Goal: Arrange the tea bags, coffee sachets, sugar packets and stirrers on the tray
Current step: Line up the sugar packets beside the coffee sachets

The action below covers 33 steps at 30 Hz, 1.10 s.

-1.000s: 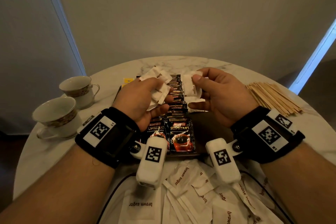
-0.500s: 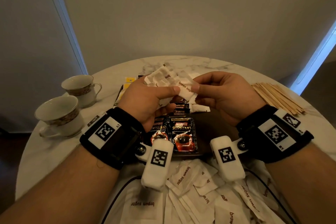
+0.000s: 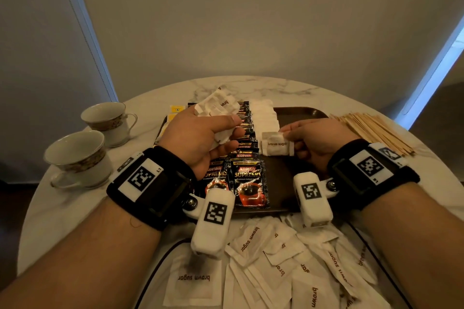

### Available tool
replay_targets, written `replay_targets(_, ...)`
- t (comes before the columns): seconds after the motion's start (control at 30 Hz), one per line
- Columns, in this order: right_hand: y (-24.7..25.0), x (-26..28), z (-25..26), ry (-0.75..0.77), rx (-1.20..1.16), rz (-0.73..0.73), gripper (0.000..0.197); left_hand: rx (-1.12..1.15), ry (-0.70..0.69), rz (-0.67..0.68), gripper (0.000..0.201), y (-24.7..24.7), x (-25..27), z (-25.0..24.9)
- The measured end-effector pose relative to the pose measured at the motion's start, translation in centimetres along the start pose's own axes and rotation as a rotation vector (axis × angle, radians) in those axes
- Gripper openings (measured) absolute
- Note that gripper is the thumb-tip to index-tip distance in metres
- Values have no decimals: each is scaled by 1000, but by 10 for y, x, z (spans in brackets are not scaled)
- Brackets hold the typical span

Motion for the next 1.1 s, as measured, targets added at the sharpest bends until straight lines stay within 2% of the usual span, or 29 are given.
replay_targets(0.4, -4, 14, 4, 3, 9, -6, 15, -10, 1, -12, 37, 0, 1, -2)
replay_targets(0.57, -3, 16, 11, 102, -31, -64, 12, -9, -2, -15, 36, 1, 2, -4)
replay_targets(0.63, -12, 21, 13, 103, -114, 13, 12, -6, 2, -20, 35, 1, 2, -4)
replay_targets(0.73, -28, 32, 10, 16, -222, 172, 14, 8, 25, -14, 31, 0, 3, -3)
replay_targets(0.87, -29, 34, 8, -19, -221, 219, 17, 9, 77, 24, 20, -3, 6, -3)
replay_targets(1.0, -31, 41, 19, 106, -269, 362, 32, -55, 150, 150, 13, -9, 14, 0)
replay_targets(1.1, -34, 49, 25, 265, -241, 447, 39, -140, 155, 219, 22, -11, 19, 5)
Point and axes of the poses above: each hand's wrist, its own x-axis away from the middle knuckle, its own y-axis out of the back of the hand, z = x × y, the point moved 4 cm from there along -x, towards the middle knuckle, and after that the axes turned 2 degrees about -z, right-handed, at the moved point
